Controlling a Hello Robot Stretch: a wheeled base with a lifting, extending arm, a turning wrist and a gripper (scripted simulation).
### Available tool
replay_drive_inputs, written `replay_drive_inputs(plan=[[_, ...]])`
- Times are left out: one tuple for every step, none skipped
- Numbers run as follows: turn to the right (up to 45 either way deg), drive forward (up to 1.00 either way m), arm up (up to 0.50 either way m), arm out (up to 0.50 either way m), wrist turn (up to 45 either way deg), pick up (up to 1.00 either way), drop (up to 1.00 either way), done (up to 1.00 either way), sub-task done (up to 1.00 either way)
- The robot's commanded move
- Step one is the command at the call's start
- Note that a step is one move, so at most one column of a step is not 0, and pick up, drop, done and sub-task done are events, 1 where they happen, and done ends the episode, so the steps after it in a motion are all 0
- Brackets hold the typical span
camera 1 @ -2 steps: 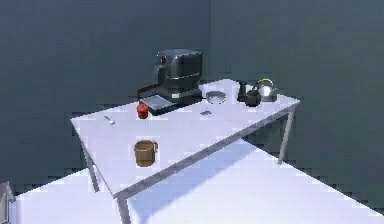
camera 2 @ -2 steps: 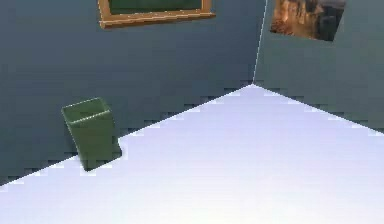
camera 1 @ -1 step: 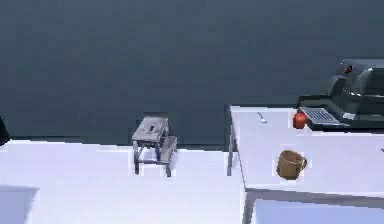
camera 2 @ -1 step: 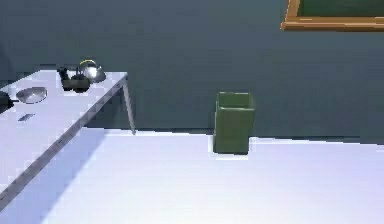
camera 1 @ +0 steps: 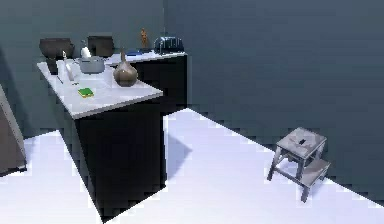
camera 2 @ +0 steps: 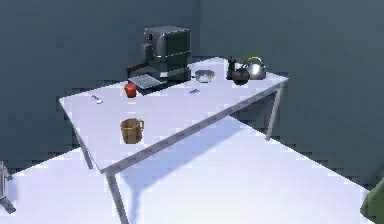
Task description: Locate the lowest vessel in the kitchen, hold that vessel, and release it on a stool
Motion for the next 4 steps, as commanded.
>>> replay_drive_inputs(plan=[[-15.0, 0.00, 0.00, 0.00, 0.0, 0.00, 0.00, 0.00, 0.00], [45.0, 0.00, 0.00, 0.00, 0.0, 0.00, 0.00, 0.00, 0.00], [24.0, 0.00, 0.00, 0.00, 0.0, 0.00, 0.00, 0.00, 0.00], [0.0, 0.40, 0.00, 0.00, 0.0, 0.00, 0.00, 0.00, 0.00]])
